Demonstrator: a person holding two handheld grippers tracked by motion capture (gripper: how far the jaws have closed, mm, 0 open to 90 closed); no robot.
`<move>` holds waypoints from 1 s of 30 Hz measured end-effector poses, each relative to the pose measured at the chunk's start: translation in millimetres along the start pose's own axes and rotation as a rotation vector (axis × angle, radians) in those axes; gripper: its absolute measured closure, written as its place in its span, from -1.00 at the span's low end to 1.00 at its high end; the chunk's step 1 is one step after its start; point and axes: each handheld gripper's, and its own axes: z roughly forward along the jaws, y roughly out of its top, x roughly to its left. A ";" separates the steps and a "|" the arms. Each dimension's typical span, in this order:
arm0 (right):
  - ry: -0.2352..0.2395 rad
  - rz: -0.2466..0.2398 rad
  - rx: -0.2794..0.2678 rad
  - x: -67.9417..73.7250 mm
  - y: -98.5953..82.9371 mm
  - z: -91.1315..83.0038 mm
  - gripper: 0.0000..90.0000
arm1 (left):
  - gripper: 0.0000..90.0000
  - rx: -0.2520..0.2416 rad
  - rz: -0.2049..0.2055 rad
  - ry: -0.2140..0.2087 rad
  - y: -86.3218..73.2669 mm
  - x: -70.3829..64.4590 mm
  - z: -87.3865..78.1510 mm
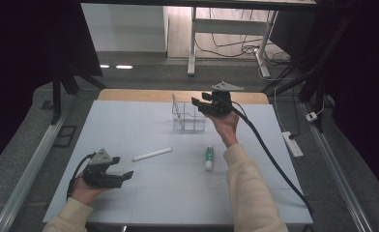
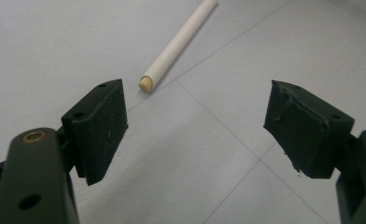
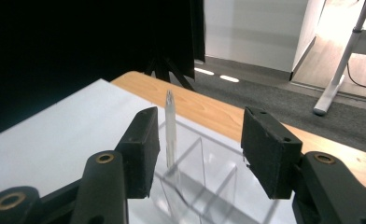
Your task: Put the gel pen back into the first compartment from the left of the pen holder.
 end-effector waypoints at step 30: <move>0.032 -0.048 0.106 -5.2 -86.5 -95.6 0.04 | -0.53 0.002 -0.009 0.012 0.6 2.0 2.2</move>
